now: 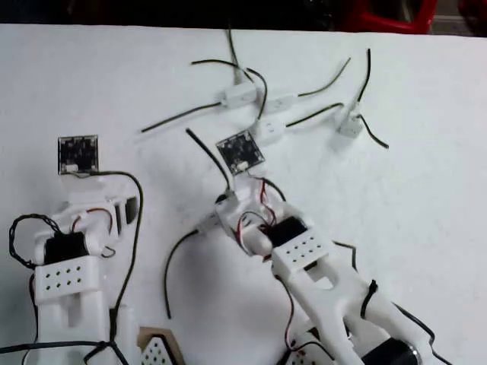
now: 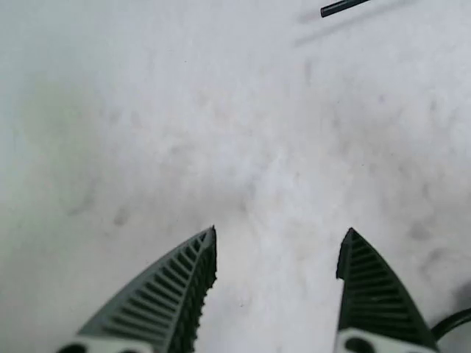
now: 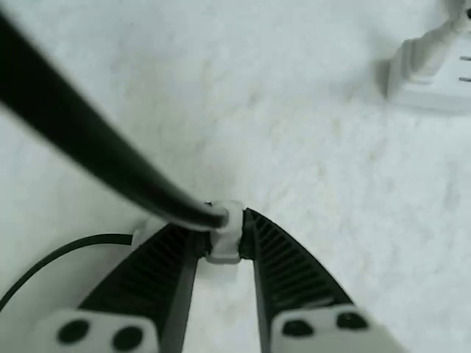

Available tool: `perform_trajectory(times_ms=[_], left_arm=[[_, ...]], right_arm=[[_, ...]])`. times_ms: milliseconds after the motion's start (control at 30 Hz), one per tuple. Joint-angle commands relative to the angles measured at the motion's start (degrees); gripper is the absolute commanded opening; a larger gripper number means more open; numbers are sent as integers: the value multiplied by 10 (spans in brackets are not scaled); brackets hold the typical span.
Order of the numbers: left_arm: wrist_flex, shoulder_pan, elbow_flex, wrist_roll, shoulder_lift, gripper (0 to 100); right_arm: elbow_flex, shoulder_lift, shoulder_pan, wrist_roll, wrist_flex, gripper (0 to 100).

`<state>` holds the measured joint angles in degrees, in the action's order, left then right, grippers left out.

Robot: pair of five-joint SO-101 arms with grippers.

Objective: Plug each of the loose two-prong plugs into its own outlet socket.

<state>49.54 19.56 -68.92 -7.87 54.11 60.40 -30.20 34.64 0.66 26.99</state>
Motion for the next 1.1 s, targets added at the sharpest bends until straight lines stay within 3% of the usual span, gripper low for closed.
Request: perform_trajectory(times_ms=[0, 133, 333, 633, 833, 1067], left_arm=[[-11, 3, 18, -2, 13, 268], [-11, -6, 23, -3, 13, 269], [5, -89, 71, -1, 13, 272], [99, -226, 195, 27, 13, 273], [138, -317, 207, 28, 13, 273], [150, -356, 206, 28, 13, 273]], right_arm=[[20, -22, 6, -5, -46, 16], [60, -29, 7, -5, -103, 16], [73, -79, 15, -4, -102, 16], [86, -173, 63, -3, -29, 16], [86, -175, 60, -5, -26, 16], [86, -176, 61, -5, -25, 16]])
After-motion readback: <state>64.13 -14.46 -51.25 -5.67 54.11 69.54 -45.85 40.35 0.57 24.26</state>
